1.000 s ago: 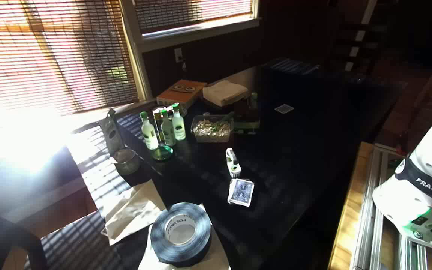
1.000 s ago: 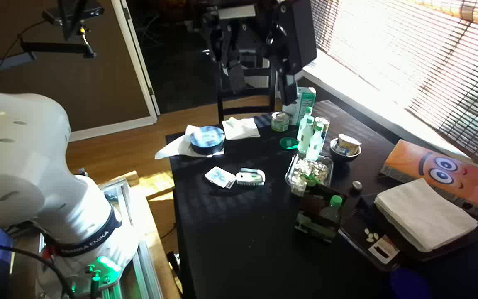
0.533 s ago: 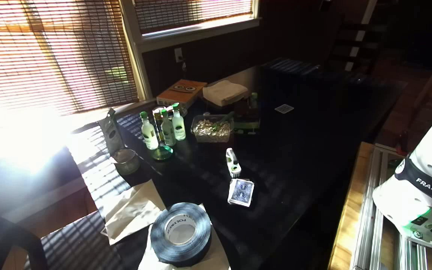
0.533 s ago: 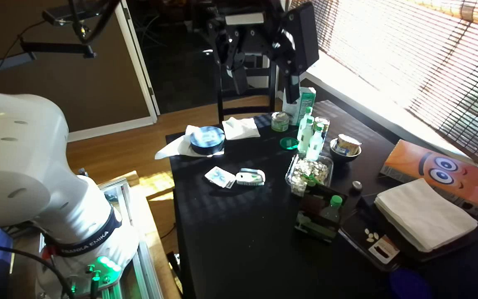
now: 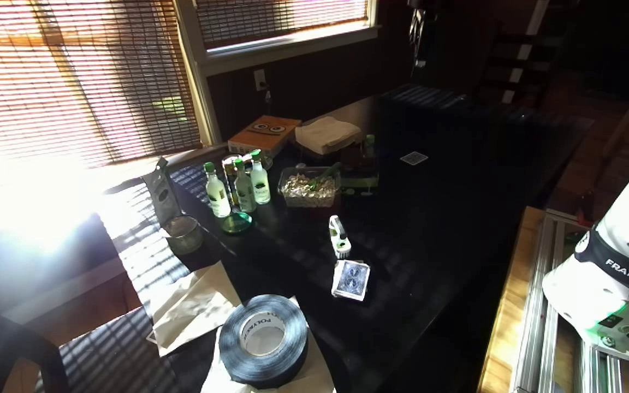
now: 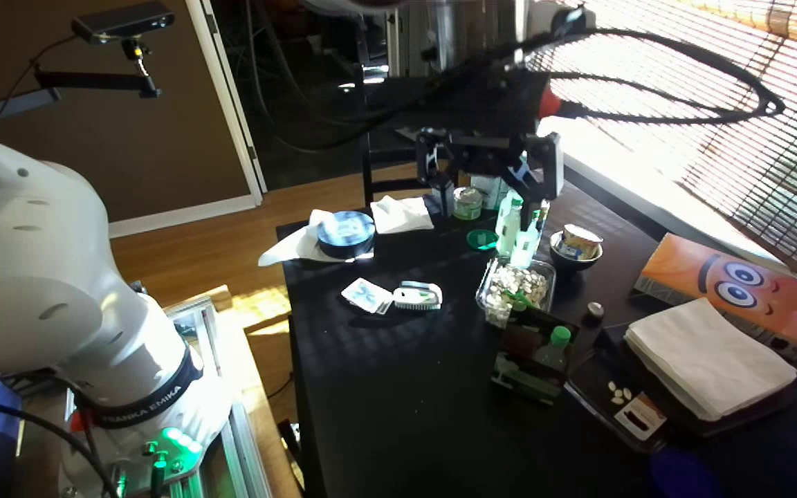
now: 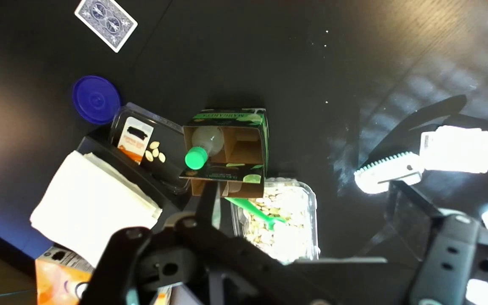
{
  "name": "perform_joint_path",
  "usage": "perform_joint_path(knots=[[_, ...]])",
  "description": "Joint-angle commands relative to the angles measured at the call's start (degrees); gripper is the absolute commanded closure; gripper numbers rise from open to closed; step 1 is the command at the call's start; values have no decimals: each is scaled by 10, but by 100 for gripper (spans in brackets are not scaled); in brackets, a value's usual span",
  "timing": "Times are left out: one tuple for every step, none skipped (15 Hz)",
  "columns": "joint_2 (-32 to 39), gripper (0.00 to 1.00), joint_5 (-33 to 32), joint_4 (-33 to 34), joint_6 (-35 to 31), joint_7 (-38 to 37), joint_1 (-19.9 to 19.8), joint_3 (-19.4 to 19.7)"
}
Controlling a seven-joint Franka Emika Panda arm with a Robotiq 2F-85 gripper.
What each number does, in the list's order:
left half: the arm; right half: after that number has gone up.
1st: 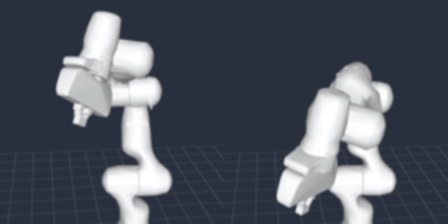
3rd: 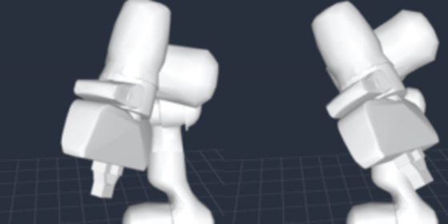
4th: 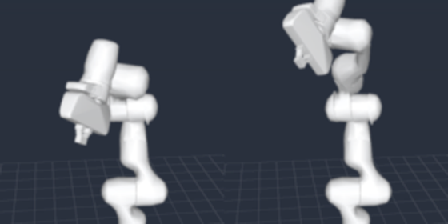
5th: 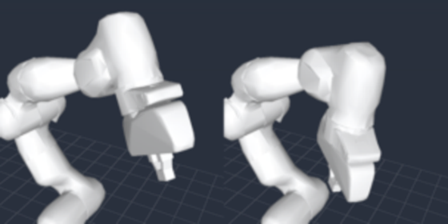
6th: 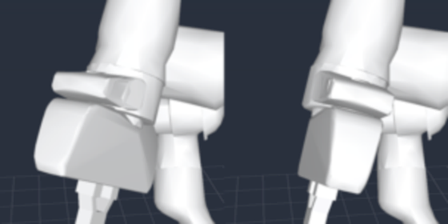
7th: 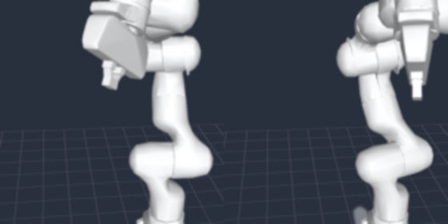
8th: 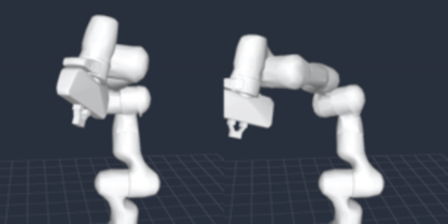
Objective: Move the bottle to the right
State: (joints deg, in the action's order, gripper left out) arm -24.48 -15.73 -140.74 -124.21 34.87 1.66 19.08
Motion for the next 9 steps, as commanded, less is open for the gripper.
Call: perform_joint_path(knots=[[124,0,29,24,-66,40,-26,10],[154,0,40,25,-92,53,-34,15],[182,0,56,27,-116,61,-43,17],[209,0,92,33,-132,72,-51,19],[235,0,139,44,-136,87,-58,19],[256,0,183,58,-126,95,-70,14],[205,0,122,17,-129,68,-82,-9],[226,0,146,29,-129,78,-90,-10],[241,0,157,39,-129,81,-94,-11]])
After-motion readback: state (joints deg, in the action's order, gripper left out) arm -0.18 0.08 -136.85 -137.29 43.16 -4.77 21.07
